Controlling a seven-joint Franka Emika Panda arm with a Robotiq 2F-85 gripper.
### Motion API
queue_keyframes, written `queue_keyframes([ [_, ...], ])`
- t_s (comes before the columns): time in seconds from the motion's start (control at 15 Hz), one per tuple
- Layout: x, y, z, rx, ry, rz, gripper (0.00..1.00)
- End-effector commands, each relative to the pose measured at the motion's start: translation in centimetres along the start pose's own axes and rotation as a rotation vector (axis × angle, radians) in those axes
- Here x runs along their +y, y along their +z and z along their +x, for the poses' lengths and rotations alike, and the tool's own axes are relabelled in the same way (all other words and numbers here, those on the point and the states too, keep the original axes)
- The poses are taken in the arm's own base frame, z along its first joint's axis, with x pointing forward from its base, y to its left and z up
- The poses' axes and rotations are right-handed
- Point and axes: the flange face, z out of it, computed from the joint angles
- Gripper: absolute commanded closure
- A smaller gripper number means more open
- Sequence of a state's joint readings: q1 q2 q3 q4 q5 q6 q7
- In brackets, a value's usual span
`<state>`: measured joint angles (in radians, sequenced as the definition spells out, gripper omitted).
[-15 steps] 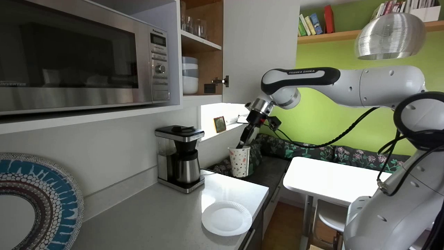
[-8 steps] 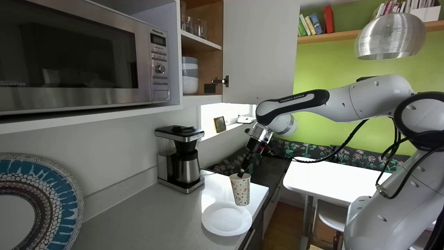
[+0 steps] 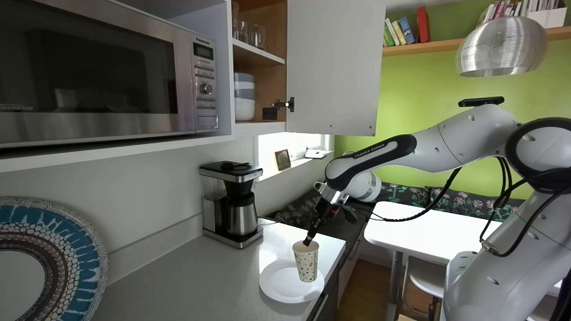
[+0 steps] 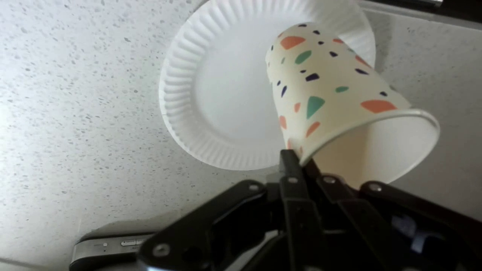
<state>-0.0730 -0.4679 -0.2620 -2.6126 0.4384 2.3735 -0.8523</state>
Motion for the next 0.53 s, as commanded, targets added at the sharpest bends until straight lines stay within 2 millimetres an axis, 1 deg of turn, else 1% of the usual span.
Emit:
queue_keyframes([
  [0.0,-0.2,1.5,-0.6,0.025,-0.023,-0.058,0.99],
  [0.47,-1.2,3.5,-0.4,0.061,-0.046,-0.092,0.99],
])
